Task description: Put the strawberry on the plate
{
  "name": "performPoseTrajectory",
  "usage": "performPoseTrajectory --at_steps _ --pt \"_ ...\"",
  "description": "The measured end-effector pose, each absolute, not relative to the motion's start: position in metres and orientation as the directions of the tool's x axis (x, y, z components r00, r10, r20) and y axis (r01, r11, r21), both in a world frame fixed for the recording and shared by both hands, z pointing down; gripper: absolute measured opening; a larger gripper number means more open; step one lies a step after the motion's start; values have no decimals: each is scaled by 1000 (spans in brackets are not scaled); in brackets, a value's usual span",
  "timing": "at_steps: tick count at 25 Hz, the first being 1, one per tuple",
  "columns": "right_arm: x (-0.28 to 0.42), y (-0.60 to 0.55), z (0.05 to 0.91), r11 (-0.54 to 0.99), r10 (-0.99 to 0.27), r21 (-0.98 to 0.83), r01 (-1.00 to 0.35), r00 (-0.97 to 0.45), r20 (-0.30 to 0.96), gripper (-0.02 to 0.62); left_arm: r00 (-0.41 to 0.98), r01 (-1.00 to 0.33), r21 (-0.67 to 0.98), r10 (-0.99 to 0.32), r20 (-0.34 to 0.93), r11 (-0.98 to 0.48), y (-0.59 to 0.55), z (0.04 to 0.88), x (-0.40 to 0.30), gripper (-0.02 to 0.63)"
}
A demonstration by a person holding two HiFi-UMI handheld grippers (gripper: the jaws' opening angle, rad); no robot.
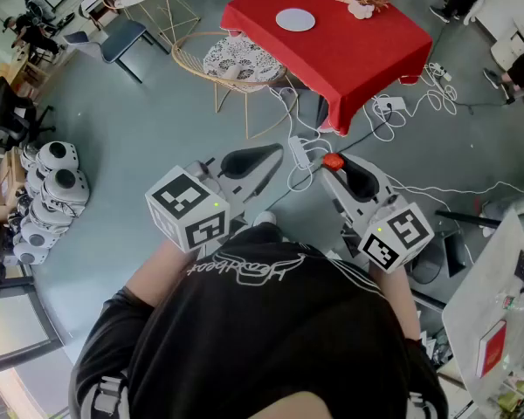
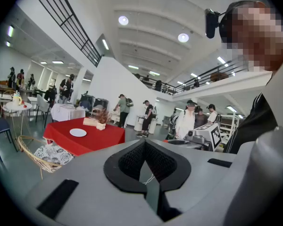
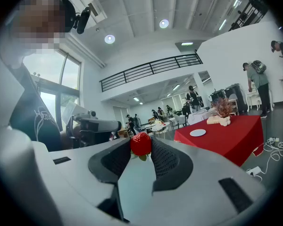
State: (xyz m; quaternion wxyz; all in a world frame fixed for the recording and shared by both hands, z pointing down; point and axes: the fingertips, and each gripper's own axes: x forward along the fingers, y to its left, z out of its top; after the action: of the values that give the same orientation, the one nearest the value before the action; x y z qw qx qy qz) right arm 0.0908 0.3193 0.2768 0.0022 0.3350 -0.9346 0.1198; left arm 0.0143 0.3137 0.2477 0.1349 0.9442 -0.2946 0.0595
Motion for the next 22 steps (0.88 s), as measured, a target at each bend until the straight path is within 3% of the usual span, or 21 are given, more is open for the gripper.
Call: performPoseTrajectory --at_steps 22 --pt "75 245 283 770 -602 -205 -604 -794 79 130 802 -595 255 -582 130 -762 249 260 -12 8"
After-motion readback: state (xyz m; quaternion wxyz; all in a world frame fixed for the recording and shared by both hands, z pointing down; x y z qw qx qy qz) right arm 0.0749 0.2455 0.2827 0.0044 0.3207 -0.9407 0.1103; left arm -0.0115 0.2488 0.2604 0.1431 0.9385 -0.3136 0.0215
